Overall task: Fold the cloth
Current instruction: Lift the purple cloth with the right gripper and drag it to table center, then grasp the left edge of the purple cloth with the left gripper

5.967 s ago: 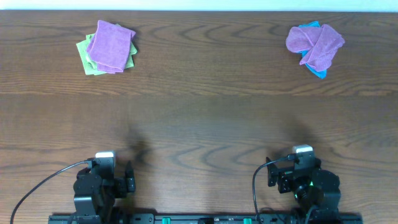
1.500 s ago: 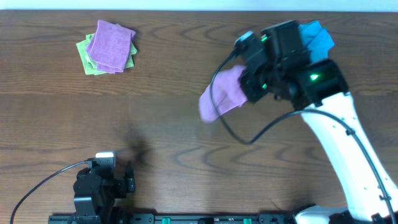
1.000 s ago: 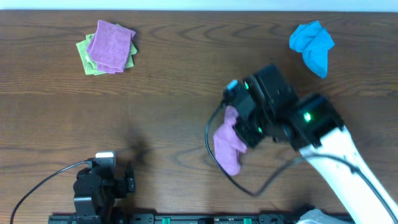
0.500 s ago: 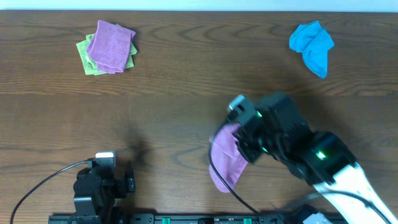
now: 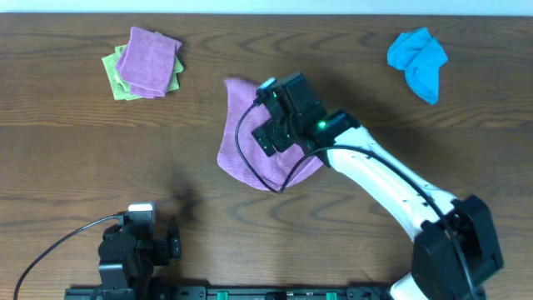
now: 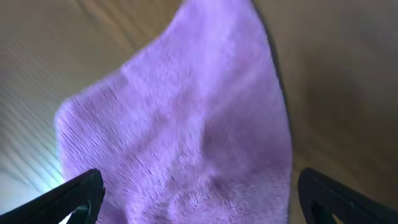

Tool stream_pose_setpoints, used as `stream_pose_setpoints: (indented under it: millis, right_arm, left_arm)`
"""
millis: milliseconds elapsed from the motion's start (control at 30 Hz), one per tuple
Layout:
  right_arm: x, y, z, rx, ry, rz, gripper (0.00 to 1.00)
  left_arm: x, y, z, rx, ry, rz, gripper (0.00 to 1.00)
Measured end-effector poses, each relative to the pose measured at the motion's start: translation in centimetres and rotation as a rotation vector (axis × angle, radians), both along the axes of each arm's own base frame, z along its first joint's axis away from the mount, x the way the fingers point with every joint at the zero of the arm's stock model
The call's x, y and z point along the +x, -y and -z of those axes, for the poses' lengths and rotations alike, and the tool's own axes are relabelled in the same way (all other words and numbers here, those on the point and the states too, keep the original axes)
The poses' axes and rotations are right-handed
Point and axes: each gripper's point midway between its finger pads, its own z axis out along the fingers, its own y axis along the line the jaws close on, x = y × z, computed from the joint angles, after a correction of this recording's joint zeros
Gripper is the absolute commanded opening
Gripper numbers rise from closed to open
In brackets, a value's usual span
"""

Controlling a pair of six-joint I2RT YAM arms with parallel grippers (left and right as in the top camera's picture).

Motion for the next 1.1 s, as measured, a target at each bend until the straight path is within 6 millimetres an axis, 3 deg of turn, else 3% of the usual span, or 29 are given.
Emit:
stream_pose_setpoints:
  millis: [100,200,367,500,700,800,900,1100]
  right_arm:
    - [-0.8,0.7,-2.3,0.024,-0.019,0.052,0.99]
    - [-3.3,2.5,-2.9,0.008,-0.107,0.124,0.99]
    - [-6.9,5.1,-1.1,-0.052,-0.28,0.255,0.99]
    - [-8.0,5.8,0.8,-0.057,-0.342,0.335,0.99]
    - [-7.8,5.6,4.1,-0.017,-0.334,0.365,0.99]
    - [-7.6,6.0,5.6,-0.007,-0.323,0.365,0.98]
    - [-6.9,7.0,6.8,-0.007,-0.298,0.367,0.95]
    - [-4.4,9.0,6.7,0.003,-0.225,0.368,0.93]
  left_arm:
    - [0.0,0.0,0.0,0.0,0.001,0.001,0.95]
    - [0.2,0.7,-0.2,-0.018,0.011,0.037,0.95]
    - [1.1,2.5,-1.4,-0.083,0.073,0.118,0.95]
    - [2.0,3.9,-3.1,-0.132,0.15,0.184,0.96]
    - [2.0,5.8,-5.5,-0.247,0.052,0.243,0.96]
    - [3.3,6.3,-8.1,-0.283,-0.02,0.253,0.95]
    - [4.9,6.8,-9.3,-0.326,-0.143,0.26,0.95]
    - [8.7,9.5,-7.7,-0.453,-0.41,0.328,0.95]
